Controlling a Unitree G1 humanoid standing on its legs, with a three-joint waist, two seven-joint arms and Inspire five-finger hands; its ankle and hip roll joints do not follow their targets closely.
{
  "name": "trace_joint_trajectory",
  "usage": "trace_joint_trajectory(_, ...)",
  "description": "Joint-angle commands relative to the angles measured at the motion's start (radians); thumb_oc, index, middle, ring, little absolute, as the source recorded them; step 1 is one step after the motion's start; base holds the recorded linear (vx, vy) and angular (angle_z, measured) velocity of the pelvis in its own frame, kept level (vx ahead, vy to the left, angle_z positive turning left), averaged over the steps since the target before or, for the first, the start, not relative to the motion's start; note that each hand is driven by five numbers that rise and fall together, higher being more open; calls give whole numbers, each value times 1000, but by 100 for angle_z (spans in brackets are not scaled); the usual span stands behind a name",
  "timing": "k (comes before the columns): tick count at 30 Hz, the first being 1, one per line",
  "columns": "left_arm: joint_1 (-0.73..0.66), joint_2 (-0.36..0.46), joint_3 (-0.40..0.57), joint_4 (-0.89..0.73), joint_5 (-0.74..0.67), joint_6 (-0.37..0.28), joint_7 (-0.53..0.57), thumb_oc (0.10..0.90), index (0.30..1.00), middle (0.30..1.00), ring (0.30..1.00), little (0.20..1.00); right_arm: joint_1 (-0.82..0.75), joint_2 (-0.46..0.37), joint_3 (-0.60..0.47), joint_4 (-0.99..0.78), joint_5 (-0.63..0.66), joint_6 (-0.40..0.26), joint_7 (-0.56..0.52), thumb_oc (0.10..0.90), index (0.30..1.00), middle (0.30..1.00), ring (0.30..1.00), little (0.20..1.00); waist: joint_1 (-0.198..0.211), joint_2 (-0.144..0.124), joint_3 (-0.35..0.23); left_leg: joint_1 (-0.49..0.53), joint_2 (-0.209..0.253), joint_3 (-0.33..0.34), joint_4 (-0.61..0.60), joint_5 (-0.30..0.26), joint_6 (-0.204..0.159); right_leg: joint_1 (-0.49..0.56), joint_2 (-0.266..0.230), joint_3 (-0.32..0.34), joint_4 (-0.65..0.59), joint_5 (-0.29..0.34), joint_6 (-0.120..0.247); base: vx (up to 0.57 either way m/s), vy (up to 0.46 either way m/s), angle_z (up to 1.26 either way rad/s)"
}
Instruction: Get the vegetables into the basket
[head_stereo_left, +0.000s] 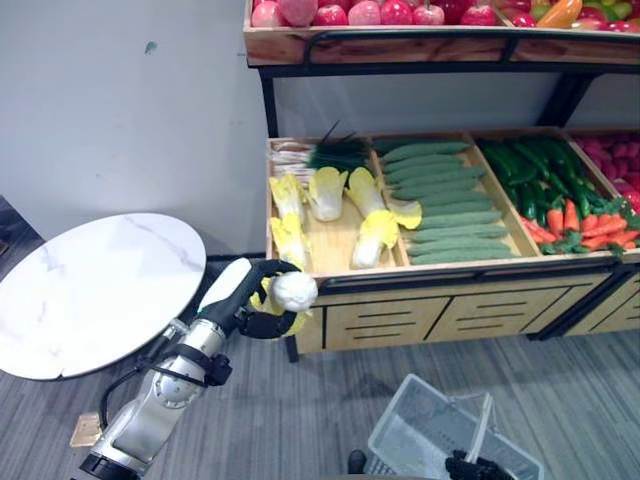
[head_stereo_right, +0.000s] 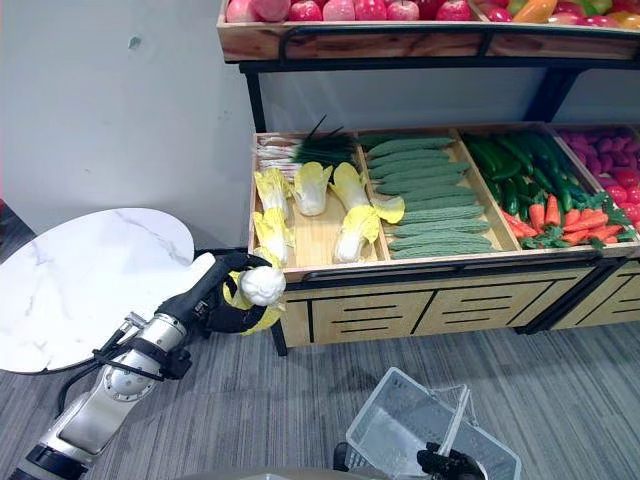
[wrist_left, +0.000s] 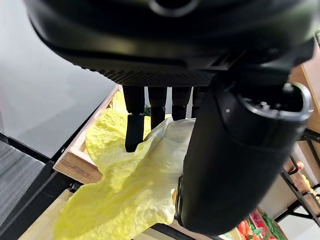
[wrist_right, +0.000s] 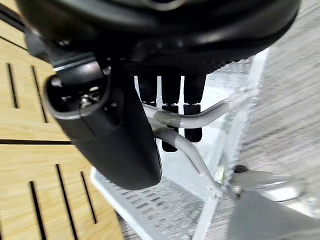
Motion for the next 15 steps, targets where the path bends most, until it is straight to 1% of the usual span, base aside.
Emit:
trace_joint_trajectory(1,-104,20,10,-124,-40,-79,27,400,300,300,300,300,-124,-86,16,-44,-18,-84,-28,400,300,300,300,300,-9,-20,-62,-56,8,-54,6,-18,-55,111,-16,3,6,-166,102,-39,4,1)
trace_joint_trajectory(3,-115,16,-10,-121,-46,-78,20,400,300,300,300,300,-138,-89,24,-58,-19,-84,-28,400,300,300,300,300,-9,-20,-63,-54,8,-53,6,-19,-54,114,-16,2,6,-167,102,1,5,1)
trace_joint_trajectory(4,-119,14,-18,-123,-50,-78,17,400,300,300,300,300,-144,-91,32,-62,-24,-84,-29,400,300,300,300,300,-8,-20,-65,-49,10,-54,6,-29,-54,119,-15,2,6,-176,102,0,0,0)
trace_joint_trajectory(6,-128,9,-34,-121,-52,-78,12,400,300,300,300,300,-156,-91,42,-73,-33,-86,-35,400,300,300,300,300,-8,-21,-62,-49,10,-52,6,-21,-53,117,-15,1,6,-168,101,0,0,0)
trace_joint_trajectory(7,-130,8,-41,-122,-52,-78,9,400,300,300,300,300,-161,-89,47,-78,-35,-86,-35,400,300,300,300,300,-8,-19,-64,-43,10,-53,6,-30,-53,123,-14,2,6,-176,102,0,0,0)
trace_joint_trajectory(8,-133,5,-47,-120,-54,-78,6,400,300,300,300,300,-167,-89,48,-83,-33,-88,-38,400,300,300,300,300,-8,-20,-62,-45,10,-51,6,-21,-53,120,-15,2,6,-168,102,41,5,0)
trace_joint_trajectory(9,-134,5,-53,-121,-54,-78,4,400,300,300,300,300,-169,-88,49,-94,-30,-89,-39,400,300,300,300,300,-8,-18,-63,-40,11,-52,6,-31,-52,126,-14,3,6,-177,102,0,0,0)
trace_joint_trajectory(10,-139,4,-62,-118,-54,-77,0,400,300,300,300,300,-171,-85,54,-108,-32,-90,-39,400,300,300,300,300,-8,-19,-63,-44,9,-50,6,-22,-53,121,-14,4,6,-169,101,37,3,-1)
trace_joint_trajectory(11,-143,3,-71,-116,-53,-76,-4,400,300,300,300,300,-173,-85,59,-112,-34,-92,-39,400,300,300,300,300,-10,-18,-64,-38,11,-51,6,-32,-52,127,-13,4,6,-178,101,0,0,0)
trace_joint_trajectory(12,-149,0,-82,-107,-49,-76,-5,400,300,300,300,300,-173,-84,64,-119,-38,-93,-40,400,300,300,300,300,-10,-18,-62,-42,11,-49,6,-23,-53,123,-14,4,6,-171,100,0,0,0)
trace_joint_trajectory(15,-165,-4,-115,-74,-21,-69,-5,400,300,300,300,300,-168,-82,79,-140,-65,-95,-47,400,300,300,300,300,-15,-17,-61,-39,12,-47,6,-24,-52,124,-15,4,6,-170,101,0,0,0)
